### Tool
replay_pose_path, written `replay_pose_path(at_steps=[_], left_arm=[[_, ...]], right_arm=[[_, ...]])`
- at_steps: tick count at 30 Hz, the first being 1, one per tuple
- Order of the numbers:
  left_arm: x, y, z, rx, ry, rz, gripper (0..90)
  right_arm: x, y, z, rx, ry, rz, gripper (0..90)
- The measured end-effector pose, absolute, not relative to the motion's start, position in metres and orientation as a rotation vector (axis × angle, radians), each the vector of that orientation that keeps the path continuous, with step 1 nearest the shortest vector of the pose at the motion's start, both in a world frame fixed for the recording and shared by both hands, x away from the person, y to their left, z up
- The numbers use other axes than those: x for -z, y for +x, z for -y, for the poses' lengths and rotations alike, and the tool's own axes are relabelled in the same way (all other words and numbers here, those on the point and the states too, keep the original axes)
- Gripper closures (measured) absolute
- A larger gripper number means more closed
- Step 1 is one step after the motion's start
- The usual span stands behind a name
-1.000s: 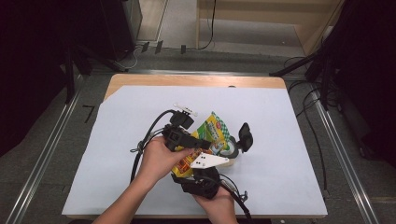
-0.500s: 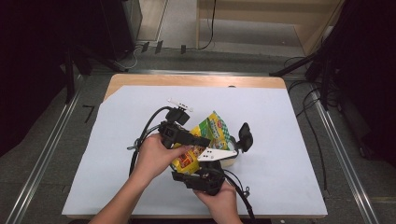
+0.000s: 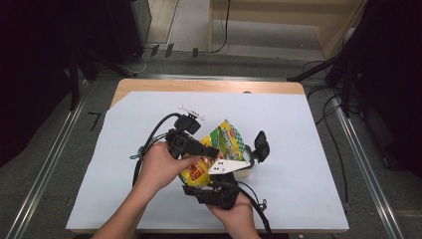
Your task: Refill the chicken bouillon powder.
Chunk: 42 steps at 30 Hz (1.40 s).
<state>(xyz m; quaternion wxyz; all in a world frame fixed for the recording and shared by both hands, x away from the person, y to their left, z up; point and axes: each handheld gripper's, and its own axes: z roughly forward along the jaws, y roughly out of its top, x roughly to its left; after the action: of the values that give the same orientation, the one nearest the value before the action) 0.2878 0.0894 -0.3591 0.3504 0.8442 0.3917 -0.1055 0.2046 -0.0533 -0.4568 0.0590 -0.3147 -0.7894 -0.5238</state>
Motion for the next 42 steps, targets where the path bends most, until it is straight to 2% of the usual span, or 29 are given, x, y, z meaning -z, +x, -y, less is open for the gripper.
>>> replay_pose_path(at_steps=[8,12,19,24,27,37,42], left_arm=[[0.359,0.286,-0.087,0.233,2.188,-1.012,81.8],[0.361,0.287,-0.086,0.235,2.192,-1.013,82.2],[0.361,0.287,-0.086,0.227,2.208,-0.932,81.3],[0.363,0.287,-0.087,0.239,2.193,-0.897,75.4],[0.364,0.285,-0.087,0.217,2.201,-0.867,75.5],[0.362,0.288,-0.097,0.295,2.159,-0.915,70.0],[0.355,0.287,-0.103,0.299,2.157,-0.938,71.5]], right_arm=[[0.454,0.198,0.047,1.58,-0.909,2.537,56.7],[0.455,0.198,0.046,1.565,-0.924,2.567,61.9],[0.454,0.201,0.049,1.567,-0.926,2.512,64.3],[0.453,0.202,0.051,1.579,-0.918,2.479,64.8],[0.454,0.202,0.051,1.561,-0.919,2.491,65.2],[0.455,0.205,0.054,1.575,-0.93,2.433,66.5],[0.455,0.207,0.056,1.581,-0.933,2.408,66.9]])
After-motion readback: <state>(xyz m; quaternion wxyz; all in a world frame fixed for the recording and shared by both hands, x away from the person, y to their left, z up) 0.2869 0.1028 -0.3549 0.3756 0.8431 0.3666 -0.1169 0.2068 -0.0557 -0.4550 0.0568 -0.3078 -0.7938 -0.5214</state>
